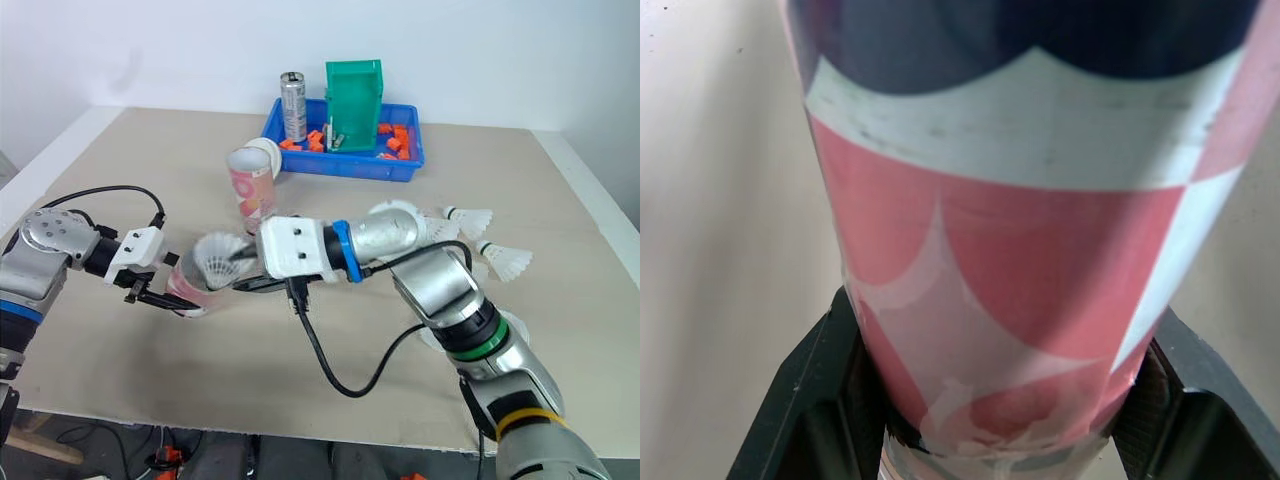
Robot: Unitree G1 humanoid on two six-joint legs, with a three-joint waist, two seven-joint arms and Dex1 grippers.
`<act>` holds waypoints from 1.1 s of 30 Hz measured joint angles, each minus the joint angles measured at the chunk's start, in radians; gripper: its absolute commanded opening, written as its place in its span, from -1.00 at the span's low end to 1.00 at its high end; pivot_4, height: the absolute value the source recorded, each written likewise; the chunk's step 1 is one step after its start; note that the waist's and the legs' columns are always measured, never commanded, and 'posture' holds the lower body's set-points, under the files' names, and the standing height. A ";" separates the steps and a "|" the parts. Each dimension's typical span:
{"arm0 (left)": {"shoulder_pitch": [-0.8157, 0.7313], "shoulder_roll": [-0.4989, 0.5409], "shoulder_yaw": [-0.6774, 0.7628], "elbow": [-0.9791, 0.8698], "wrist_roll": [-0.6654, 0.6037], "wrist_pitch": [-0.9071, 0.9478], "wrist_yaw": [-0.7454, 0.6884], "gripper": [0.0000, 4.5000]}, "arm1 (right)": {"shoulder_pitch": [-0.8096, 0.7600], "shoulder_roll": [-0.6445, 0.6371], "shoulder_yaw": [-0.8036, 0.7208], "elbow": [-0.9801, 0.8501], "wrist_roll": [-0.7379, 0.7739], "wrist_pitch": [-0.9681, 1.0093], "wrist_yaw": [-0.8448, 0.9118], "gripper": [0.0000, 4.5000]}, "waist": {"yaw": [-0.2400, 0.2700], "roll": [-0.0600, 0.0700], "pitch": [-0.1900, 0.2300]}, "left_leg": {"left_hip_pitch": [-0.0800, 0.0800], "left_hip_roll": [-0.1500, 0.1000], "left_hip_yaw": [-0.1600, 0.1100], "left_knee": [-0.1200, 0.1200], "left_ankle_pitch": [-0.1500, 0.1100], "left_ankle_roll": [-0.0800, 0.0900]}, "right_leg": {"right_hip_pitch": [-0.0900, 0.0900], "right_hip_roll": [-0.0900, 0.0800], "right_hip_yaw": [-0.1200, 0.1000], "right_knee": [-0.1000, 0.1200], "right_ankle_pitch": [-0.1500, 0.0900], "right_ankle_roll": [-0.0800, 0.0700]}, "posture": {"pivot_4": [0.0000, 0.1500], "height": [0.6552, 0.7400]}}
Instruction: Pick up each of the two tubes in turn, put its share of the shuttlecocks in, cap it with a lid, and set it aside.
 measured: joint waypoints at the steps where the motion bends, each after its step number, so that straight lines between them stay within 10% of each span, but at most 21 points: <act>1: 0.000 0.000 0.000 -0.002 0.000 0.001 0.000 0.15 | -0.008 0.007 -0.004 0.007 0.000 0.006 -0.002 0.64 | 0.000 0.000 0.000 | 0.000 0.000 0.000 0.000 0.000 0.000 | 0.000 0.000 0.000 0.000 0.000 0.000 | 1.00 0.91; 9: 0.011 0.001 0.002 -0.030 -0.001 0.009 0.003 0.15 | 0.113 -0.074 -0.208 -0.049 0.132 0.126 -0.027 0.82 | 0.004 -0.001 0.000 | -0.001 -0.001 -0.001 0.000 -0.001 0.000 | 0.001 -0.001 0.000 0.000 -0.003 0.001 | 1.00 0.91; 18: 0.058 0.026 0.033 -0.073 -0.014 0.045 0.004 0.15 | 0.619 -0.002 -0.503 -0.083 -0.024 0.241 -0.547 0.82 | -0.004 0.000 0.000 | -0.001 -0.001 0.001 -0.001 -0.002 0.000 | -0.001 0.001 0.002 0.002 -0.004 0.000 | 1.00 0.91; 33: 0.065 0.016 0.035 -0.099 -0.035 0.117 -0.005 0.15 | 0.661 0.099 -0.417 -0.003 -0.127 0.213 -0.736 0.82 | -0.021 0.000 0.000 | -0.001 -0.001 0.002 0.000 -0.001 0.001 | -0.001 0.001 0.004 0.001 -0.003 0.002 | 1.00 0.91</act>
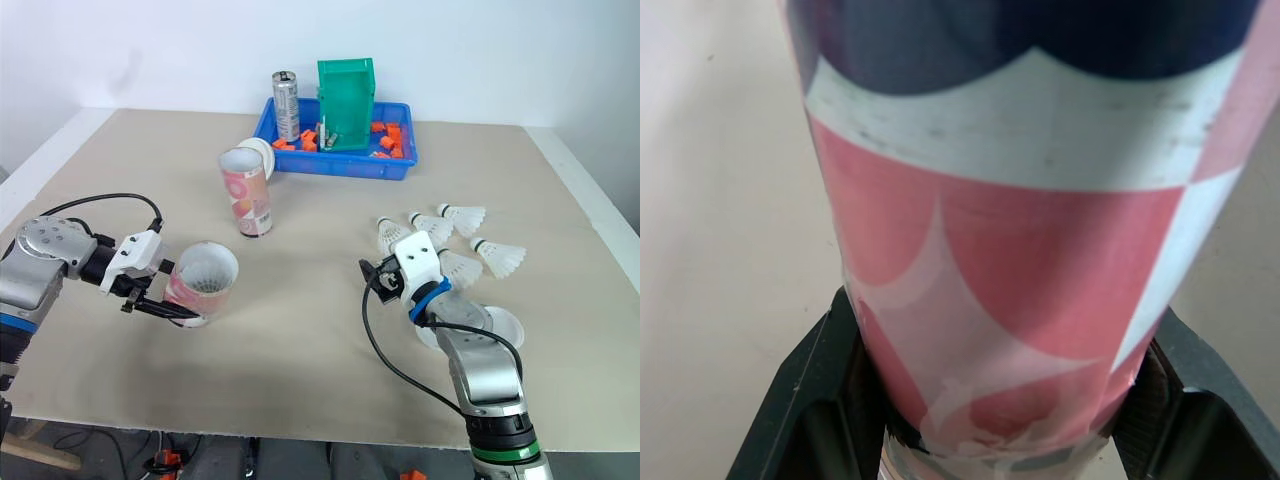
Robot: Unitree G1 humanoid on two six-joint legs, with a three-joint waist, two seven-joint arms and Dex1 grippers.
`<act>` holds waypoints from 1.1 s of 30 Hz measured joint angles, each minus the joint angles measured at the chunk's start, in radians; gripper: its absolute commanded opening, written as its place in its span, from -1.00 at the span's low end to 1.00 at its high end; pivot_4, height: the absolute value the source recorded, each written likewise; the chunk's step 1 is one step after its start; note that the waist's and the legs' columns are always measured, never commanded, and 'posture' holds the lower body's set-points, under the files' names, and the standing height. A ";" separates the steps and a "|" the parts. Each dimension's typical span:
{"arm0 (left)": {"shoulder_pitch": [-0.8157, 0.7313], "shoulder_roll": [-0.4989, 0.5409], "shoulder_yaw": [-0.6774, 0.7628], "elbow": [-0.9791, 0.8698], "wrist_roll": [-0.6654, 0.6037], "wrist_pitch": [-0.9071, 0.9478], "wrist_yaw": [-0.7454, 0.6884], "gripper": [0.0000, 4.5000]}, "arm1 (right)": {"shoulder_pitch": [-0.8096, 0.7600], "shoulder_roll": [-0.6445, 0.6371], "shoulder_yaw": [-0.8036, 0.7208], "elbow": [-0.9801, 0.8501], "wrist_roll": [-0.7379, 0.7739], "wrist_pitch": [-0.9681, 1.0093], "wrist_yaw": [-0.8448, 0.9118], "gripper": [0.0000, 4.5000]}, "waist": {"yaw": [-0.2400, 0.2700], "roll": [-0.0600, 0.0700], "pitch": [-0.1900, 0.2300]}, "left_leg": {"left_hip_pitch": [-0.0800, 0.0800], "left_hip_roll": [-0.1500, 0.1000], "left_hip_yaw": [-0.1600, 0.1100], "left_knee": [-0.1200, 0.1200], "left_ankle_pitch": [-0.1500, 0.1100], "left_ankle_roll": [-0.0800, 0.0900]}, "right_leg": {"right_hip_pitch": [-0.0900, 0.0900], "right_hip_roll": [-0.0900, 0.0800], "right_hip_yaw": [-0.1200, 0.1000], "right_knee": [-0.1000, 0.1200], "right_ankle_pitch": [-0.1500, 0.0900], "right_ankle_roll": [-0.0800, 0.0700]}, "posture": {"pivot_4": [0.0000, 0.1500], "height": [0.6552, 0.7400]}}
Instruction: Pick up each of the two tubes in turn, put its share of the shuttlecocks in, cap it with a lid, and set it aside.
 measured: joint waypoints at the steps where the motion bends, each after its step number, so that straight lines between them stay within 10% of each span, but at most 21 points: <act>1: 0.000 0.000 0.001 -0.004 0.004 0.000 0.000 0.15 | -0.012 0.003 0.004 0.026 -0.005 -0.012 -0.001 0.82 | -0.001 0.000 0.000 | 0.000 0.000 0.000 0.000 0.000 0.000 | 0.000 0.000 0.000 0.000 0.000 0.000 | 1.00 0.91; 10: 0.008 0.000 0.007 -0.024 0.006 0.023 0.004 0.15 | -0.206 0.023 0.046 0.380 -0.070 -0.171 0.003 0.72 | -0.003 0.000 0.000 | 0.000 0.000 0.000 0.000 0.000 0.000 | 0.000 0.000 0.000 0.000 0.001 0.000 | 1.00 0.91; 19: 0.029 0.006 0.014 -0.074 0.002 0.061 0.009 0.15 | -0.319 0.059 0.078 0.606 -0.136 -0.292 -0.033 -0.98 | -0.004 0.000 0.000 | 0.000 0.000 0.000 0.000 0.000 0.000 | 0.000 0.001 0.001 0.000 0.000 0.000 | 1.00 0.91; 33: 0.035 0.013 0.014 -0.088 -0.001 0.065 0.006 0.15 | -0.290 -0.018 0.087 0.302 -0.085 -0.336 0.130 -0.98 | -0.002 0.001 0.001 | -0.001 0.001 0.000 0.000 0.000 0.000 | -0.001 0.002 0.001 0.000 0.000 0.001 | 1.00 0.91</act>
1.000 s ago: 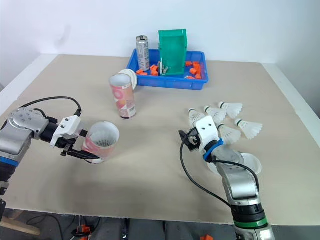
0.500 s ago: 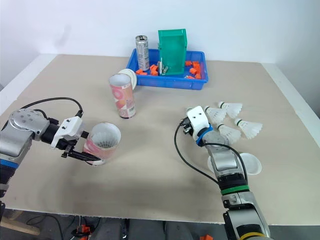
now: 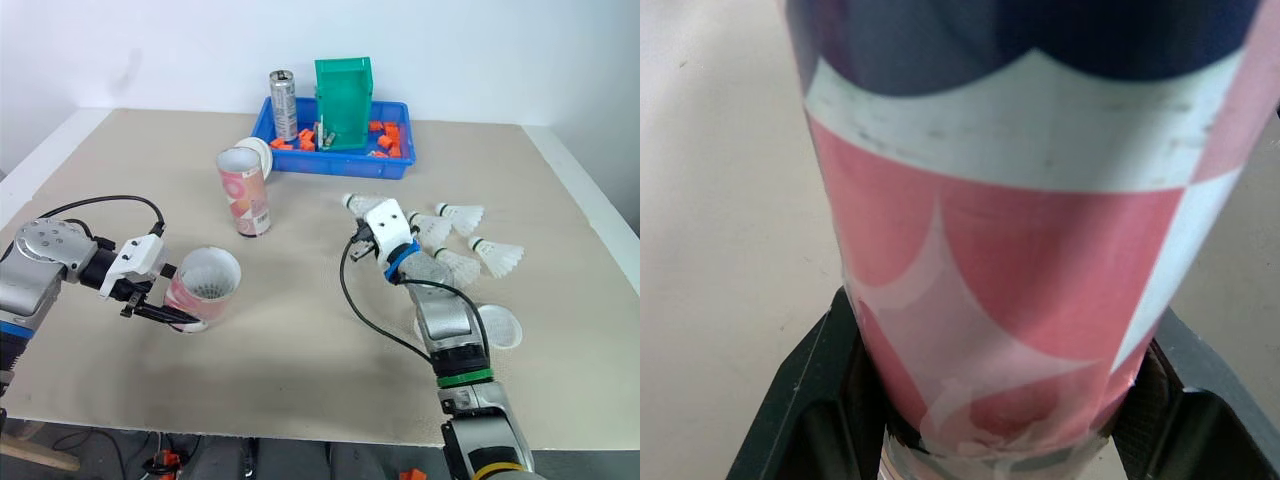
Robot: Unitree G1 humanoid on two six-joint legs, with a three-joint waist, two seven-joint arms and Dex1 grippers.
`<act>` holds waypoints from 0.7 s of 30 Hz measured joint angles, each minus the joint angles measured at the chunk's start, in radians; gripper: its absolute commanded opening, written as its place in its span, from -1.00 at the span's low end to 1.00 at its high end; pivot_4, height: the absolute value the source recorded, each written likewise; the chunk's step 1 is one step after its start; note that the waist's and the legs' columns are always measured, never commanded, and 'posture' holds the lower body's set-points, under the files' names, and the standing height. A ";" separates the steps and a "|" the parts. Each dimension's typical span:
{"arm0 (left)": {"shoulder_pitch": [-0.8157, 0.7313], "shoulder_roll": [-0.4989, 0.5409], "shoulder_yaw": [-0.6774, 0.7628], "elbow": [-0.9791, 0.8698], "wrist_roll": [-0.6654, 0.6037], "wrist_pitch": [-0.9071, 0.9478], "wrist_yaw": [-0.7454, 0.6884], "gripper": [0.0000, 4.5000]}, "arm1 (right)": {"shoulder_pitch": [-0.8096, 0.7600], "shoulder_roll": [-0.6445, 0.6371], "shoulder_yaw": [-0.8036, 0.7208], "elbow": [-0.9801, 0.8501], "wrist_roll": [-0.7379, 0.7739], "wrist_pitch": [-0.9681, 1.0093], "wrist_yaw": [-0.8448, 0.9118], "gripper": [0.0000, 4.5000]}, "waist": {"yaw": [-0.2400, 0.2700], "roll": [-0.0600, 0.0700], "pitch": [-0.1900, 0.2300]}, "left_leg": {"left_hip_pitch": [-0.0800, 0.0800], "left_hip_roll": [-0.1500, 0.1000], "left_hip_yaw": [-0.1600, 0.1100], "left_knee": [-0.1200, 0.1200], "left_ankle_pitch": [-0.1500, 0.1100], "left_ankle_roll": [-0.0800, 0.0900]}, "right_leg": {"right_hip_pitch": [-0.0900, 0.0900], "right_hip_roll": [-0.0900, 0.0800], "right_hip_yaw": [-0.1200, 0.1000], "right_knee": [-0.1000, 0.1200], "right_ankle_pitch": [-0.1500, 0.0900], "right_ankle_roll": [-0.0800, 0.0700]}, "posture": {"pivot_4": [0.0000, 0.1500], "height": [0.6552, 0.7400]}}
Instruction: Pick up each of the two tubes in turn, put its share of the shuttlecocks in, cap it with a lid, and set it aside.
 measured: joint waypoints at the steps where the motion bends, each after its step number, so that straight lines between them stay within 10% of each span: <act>1: 0.000 0.000 0.000 0.001 -0.001 0.000 -0.001 0.15 | 0.001 -0.019 0.001 -0.030 0.007 -0.007 0.027 -0.98 | 0.000 0.000 0.000 | 0.000 0.000 0.000 0.000 0.000 0.000 | 0.000 0.000 0.000 0.000 0.000 0.000 | 1.00 0.91; 10: -0.055 0.004 -0.059 0.070 0.003 -0.050 -0.014 0.15 | -0.060 -0.325 0.023 -0.456 0.255 0.062 0.474 -0.98 | 0.000 0.001 0.000 | 0.002 0.001 0.000 0.001 0.000 0.002 | 0.001 0.001 0.000 0.000 0.002 -0.002 | 1.00 0.91; 21: -0.096 0.006 -0.101 0.111 -0.009 -0.068 -0.014 0.15 | -0.245 -0.238 0.243 -0.435 0.201 -0.019 0.627 -0.98 | 0.001 0.001 0.000 | 0.002 0.002 0.004 0.003 0.000 0.002 | -0.001 0.000 0.000 0.000 0.004 -0.003 | 1.00 0.91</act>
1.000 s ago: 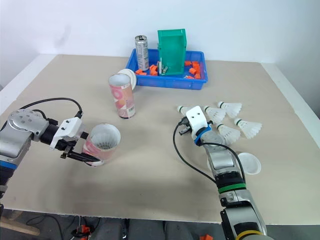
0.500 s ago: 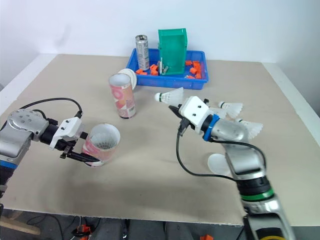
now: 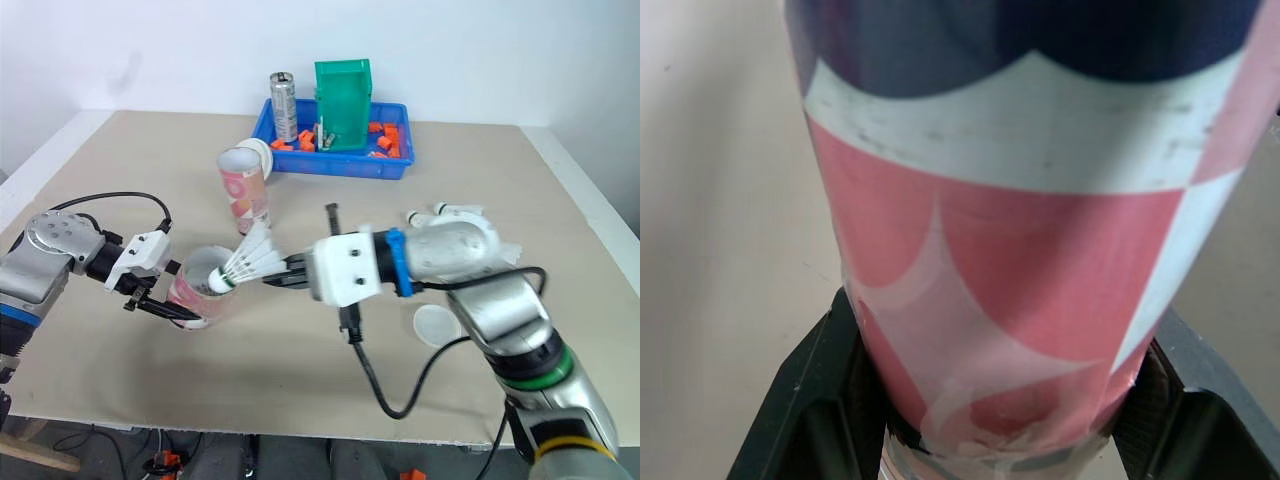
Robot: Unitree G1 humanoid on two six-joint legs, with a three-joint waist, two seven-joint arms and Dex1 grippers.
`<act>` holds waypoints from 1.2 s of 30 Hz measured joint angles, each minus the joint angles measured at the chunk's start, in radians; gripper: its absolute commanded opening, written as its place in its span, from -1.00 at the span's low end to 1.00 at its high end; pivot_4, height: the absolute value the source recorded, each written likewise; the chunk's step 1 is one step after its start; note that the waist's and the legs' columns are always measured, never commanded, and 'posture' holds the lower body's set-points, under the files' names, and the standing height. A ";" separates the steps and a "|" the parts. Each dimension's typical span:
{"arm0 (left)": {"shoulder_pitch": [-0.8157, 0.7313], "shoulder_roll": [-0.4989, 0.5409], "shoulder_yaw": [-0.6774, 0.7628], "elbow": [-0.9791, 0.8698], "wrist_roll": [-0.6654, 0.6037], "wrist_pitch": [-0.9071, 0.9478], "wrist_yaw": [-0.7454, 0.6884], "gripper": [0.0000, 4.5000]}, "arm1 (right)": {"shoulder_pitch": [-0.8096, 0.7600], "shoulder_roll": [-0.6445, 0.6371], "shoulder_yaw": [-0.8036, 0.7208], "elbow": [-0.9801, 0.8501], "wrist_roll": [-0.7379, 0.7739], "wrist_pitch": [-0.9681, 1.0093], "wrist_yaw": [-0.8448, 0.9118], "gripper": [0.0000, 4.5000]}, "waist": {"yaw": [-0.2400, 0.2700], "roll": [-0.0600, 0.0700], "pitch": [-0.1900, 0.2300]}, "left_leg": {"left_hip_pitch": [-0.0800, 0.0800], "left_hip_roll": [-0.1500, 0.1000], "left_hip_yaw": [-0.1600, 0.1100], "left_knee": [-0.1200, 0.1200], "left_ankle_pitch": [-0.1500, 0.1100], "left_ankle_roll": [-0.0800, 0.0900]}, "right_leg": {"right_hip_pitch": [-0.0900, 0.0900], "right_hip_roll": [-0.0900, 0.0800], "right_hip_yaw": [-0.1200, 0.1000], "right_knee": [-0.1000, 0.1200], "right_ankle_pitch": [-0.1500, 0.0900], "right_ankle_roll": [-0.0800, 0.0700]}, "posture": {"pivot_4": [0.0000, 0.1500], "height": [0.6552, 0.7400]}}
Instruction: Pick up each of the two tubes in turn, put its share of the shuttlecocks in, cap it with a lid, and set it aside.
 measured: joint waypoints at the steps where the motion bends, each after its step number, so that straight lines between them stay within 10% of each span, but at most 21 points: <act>1: 0.000 0.000 0.000 0.001 -0.002 -0.001 0.000 0.15 | -0.024 0.015 0.030 0.043 -0.038 -0.035 0.007 -0.98 | 0.000 0.000 0.000 | 0.000 0.000 0.000 0.000 0.000 0.000 | 0.000 0.000 0.000 0.000 0.000 0.000 | 1.00 0.91; 11: 0.001 0.000 0.002 -0.002 -0.006 0.004 0.000 0.15 | -0.103 0.093 0.109 0.243 -0.166 -0.221 0.067 -0.98 | 0.002 0.000 0.000 | -0.001 0.000 0.001 -0.001 0.000 0.000 | -0.001 0.000 0.000 0.000 0.000 0.000 | 1.00 0.91; 17: 0.011 0.001 0.013 -0.011 -0.005 0.006 0.000 0.15 | -0.130 0.125 0.102 0.274 -0.105 -0.148 0.124 0.01 | 0.001 0.000 0.000 | -0.001 0.001 0.001 -0.001 0.000 0.000 | -0.001 0.001 0.000 0.000 0.000 0.000 | 1.00 0.91; 30: 0.011 -0.008 0.016 -0.010 -0.003 0.003 0.001 0.15 | -0.122 0.076 -0.066 0.159 0.117 0.109 0.121 0.01 | 0.005 0.000 0.000 | -0.002 0.001 0.001 -0.001 0.000 0.000 | -0.002 0.000 0.000 0.000 -0.001 0.000 | 1.00 0.91; 36: 0.025 -0.019 0.033 -0.014 -0.003 0.001 0.000 0.15 | 0.150 -0.068 -0.327 0.113 0.155 0.231 -0.022 0.01 | 0.015 -0.001 -0.001 | -0.002 -0.001 0.002 -0.002 0.000 0.000 | -0.002 -0.001 0.000 -0.001 -0.002 0.001 | 1.00 0.91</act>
